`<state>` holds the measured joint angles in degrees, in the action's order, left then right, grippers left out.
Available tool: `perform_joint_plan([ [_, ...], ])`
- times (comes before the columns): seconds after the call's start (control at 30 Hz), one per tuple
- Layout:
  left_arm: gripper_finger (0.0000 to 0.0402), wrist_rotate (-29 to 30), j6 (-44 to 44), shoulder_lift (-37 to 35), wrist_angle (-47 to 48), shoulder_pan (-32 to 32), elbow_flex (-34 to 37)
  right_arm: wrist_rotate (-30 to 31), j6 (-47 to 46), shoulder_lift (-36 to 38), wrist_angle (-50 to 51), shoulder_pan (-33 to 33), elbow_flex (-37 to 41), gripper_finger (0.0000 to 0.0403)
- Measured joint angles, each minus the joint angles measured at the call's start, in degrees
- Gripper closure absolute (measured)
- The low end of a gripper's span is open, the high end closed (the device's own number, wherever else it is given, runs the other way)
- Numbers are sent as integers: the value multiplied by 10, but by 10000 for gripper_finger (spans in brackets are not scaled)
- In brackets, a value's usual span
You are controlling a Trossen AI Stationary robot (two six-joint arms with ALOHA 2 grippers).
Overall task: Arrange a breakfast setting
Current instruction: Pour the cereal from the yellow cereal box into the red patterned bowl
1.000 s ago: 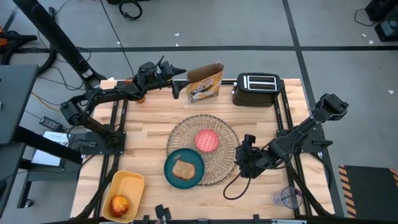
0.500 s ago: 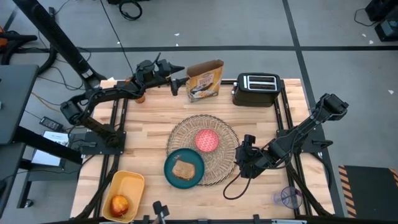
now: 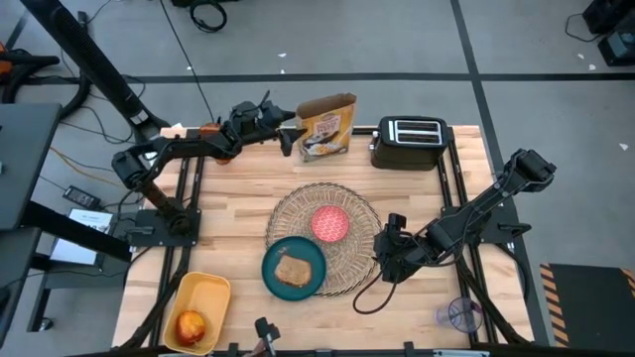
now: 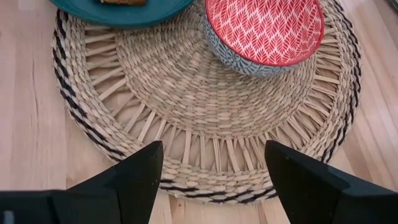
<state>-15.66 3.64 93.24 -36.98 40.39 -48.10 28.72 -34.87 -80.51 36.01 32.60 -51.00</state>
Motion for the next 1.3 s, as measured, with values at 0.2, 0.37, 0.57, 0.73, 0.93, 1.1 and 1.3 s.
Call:
perform_joint_plan([
  [0.2, 87, -18, -3, 42, -43, -1, 0, 0, 14, 0, -13, -4, 0, 114],
  [0.37, 88, -78, 3, 82, -76, -12, 0, 1, 71, 5, -51, -4, 0, 111],
  [0.57, 95, -57, 18, 102, -89, -24, 0, 38, 129, 63, -76, -4, 0, 110],
  [0.73, 121, -7, 22, 134, -95, -35, -1, 85, 167, 117, -77, -4, 0, 110],
  [0.93, 179, 41, 13, 146, -120, -47, -1, 104, 175, 138, -78, -4, 0, 110],
  [1.1, 251, 41, -20, 140, -164, -47, 0, 108, 181, 130, -75, -4, 0, 110],
  [1.3, 336, 40, -36, 140, -180, -42, 0, 122, 180, 129, -76, -4, 0, 110],
])
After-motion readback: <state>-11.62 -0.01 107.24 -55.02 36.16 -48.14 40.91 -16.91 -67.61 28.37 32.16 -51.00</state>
